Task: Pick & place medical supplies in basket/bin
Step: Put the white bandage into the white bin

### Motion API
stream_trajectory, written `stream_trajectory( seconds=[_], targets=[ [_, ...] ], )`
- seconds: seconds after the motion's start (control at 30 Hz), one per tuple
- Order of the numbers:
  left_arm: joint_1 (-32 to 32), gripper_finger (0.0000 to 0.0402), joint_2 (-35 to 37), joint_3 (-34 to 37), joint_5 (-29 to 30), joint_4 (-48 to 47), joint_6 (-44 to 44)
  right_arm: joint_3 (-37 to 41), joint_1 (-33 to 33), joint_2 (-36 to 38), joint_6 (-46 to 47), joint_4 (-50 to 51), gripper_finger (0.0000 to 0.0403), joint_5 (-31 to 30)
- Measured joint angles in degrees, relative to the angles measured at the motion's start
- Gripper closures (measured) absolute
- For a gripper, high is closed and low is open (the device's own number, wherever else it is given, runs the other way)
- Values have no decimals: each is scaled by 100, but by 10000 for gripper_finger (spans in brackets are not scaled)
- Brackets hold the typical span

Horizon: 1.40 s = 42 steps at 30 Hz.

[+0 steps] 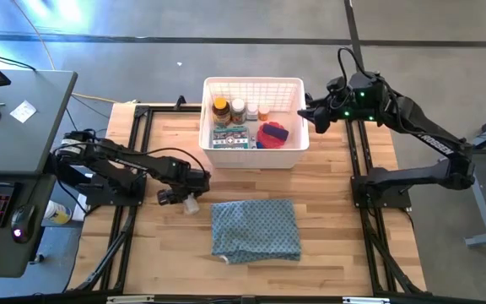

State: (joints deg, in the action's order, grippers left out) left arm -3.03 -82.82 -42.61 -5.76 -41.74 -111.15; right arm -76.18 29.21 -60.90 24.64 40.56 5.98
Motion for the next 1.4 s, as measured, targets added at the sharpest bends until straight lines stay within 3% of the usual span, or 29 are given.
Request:
stream_trajectory(
  seconds=[0.23,0.33,0.67,0.87,1.17,1.3,1.4],
  targets=[
    [0,242,17,-7,-148,307,178,0,0,52,521,-149,105,379],
    [-55,273,42,-168,-165,422,405,-1,-2,97,538,-201,105,406],
    [-1051,253,43,-1994,-289,366,923,-4,0,562,773,-208,105,544],
    [-1154,255,43,-3576,877,447,1935,-4,1,704,669,-198,105,343],
    [-367,254,48,-5711,1971,432,4243,-4,0,691,633,-183,105,285],
    [224,252,54,-6038,2192,478,5188,-4,0,692,607,-183,105,181],
    [798,252,-20,-6046,2128,570,5394,-4,0,691,628,-181,105,154]
  ],
)
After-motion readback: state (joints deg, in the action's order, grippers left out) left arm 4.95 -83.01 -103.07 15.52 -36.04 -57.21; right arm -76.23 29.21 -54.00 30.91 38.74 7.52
